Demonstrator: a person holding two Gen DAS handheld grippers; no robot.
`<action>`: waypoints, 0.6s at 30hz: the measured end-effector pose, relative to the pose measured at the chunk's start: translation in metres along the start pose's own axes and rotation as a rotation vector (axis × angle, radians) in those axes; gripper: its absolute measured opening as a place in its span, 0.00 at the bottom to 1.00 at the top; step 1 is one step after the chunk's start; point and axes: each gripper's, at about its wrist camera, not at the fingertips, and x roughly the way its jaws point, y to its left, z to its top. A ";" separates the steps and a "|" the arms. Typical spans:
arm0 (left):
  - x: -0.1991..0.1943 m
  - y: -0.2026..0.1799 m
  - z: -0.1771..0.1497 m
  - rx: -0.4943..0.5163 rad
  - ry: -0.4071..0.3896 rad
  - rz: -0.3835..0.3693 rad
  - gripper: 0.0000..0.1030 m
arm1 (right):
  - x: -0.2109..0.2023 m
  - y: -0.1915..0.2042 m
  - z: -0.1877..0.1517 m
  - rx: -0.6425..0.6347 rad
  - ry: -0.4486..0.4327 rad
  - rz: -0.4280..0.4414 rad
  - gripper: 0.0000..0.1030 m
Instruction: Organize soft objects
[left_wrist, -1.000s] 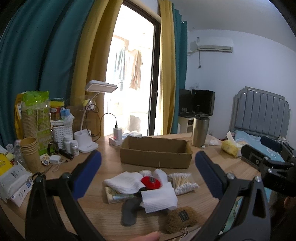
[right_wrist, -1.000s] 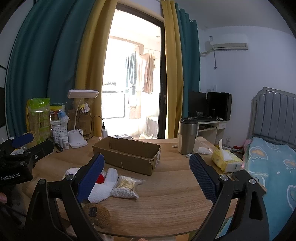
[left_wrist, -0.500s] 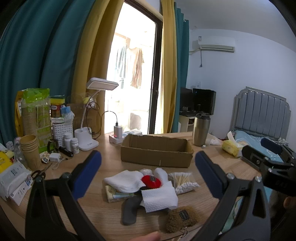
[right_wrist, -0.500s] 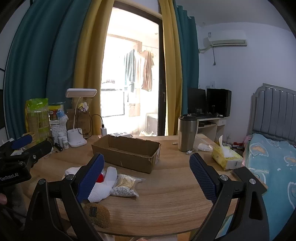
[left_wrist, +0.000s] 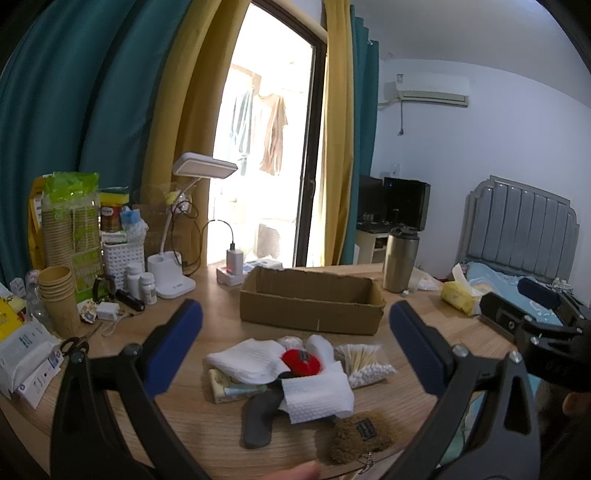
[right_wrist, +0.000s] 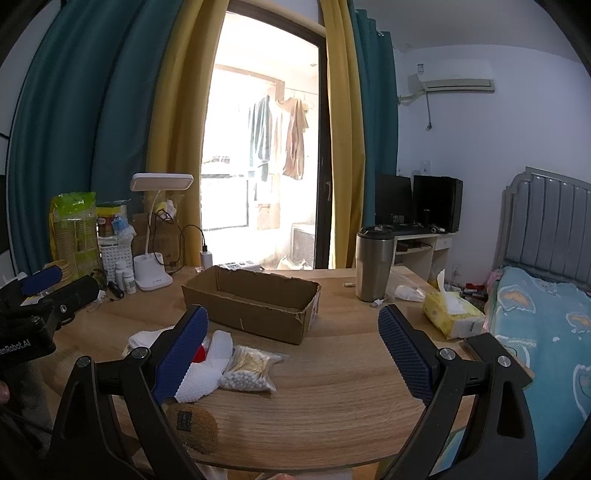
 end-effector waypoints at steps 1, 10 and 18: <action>0.000 0.000 0.000 0.000 0.001 -0.001 0.99 | 0.000 0.000 0.000 0.000 -0.001 0.000 0.93; -0.001 0.001 -0.001 -0.001 0.003 -0.005 0.99 | 0.001 0.001 -0.001 -0.004 0.004 0.005 0.93; -0.002 0.000 0.000 -0.001 0.006 -0.008 0.99 | 0.000 0.001 0.000 -0.005 0.006 0.006 0.93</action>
